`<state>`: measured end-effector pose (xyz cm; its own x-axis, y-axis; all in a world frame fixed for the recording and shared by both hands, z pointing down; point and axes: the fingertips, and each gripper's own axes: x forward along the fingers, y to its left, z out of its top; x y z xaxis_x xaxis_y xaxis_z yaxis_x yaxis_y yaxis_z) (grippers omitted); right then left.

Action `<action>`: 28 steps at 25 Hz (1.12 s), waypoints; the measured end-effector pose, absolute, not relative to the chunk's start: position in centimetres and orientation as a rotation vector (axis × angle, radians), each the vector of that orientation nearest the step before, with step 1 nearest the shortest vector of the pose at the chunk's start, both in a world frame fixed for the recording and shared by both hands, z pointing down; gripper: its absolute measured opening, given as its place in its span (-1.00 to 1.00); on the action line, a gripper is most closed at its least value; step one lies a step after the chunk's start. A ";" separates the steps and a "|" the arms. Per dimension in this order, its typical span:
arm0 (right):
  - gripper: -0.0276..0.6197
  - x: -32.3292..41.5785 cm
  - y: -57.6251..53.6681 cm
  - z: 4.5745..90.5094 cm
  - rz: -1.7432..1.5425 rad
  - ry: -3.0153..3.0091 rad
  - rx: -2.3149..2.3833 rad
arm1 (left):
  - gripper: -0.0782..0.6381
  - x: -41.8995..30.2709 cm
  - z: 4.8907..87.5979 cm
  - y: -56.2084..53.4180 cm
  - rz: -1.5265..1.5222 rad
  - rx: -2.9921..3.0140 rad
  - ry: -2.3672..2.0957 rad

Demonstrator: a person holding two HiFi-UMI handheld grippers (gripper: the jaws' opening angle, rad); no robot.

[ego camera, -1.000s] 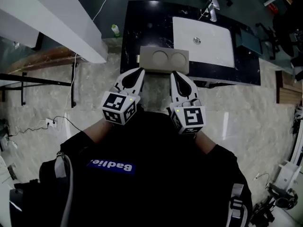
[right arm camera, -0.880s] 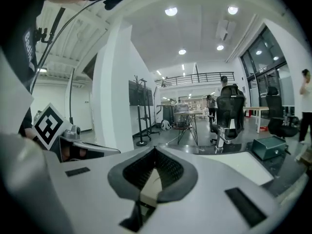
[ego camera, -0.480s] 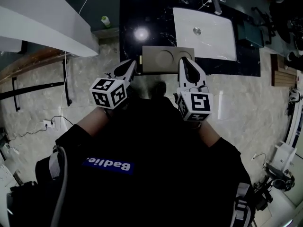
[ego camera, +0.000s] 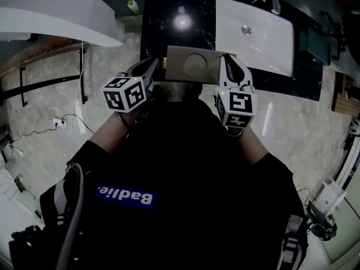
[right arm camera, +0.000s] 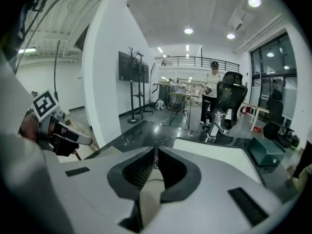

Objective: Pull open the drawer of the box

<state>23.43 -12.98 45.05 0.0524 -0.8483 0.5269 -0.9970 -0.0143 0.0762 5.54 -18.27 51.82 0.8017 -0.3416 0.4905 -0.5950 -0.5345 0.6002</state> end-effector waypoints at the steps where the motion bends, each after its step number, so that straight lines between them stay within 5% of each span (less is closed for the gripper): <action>1: -0.91 23.2 -13.3 45.5 0.469 -1.856 1.877 | -0.78 5.5 52.2 -18.3 0.407 2.164 -0.699; 7: -0.70 22.1 -14.5 48.7 0.443 -1.898 1.673 | -0.64 5.7 54.2 -18.6 0.445 2.100 -0.697; 28: -0.70 15.3 -16.0 53.6 0.280 -1.859 1.165 | -0.59 6.8 57.9 -17.2 0.486 1.937 -0.498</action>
<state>15.32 -15.97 53.60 -0.1548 -0.6064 0.7800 -0.8091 0.5308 0.2521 6.81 -17.23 57.94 0.8321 -0.1258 0.5402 -0.5431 -0.3824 0.7476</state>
